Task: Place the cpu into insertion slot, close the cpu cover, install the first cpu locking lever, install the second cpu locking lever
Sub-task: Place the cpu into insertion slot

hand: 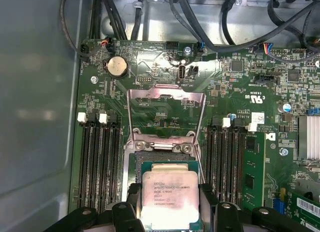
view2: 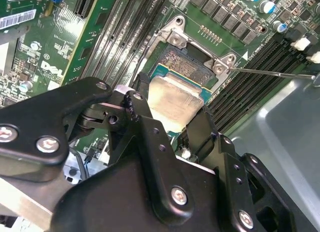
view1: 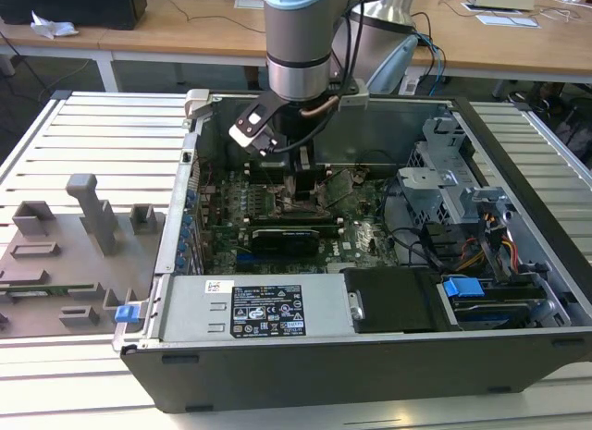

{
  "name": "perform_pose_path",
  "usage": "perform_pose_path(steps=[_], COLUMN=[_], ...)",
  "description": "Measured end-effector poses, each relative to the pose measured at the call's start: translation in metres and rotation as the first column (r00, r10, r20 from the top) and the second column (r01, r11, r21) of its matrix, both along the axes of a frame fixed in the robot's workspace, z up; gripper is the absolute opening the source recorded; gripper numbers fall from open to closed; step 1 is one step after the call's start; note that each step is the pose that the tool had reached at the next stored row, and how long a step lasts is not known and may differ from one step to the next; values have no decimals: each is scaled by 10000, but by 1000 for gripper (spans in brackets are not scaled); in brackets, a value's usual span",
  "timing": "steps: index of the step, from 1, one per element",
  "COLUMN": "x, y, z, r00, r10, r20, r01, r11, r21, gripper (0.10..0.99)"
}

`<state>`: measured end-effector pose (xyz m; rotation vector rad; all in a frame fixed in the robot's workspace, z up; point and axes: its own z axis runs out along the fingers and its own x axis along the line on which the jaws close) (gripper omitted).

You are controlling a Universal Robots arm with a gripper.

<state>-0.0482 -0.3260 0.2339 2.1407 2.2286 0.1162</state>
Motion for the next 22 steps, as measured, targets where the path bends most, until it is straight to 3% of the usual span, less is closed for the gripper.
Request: perform_pose_path(steps=[22], x=[0], y=[3], z=[-125], r00=[10000], r10=[0], r20=[0], r01=[0], r11=[10000], r21=[0], gripper=[545])
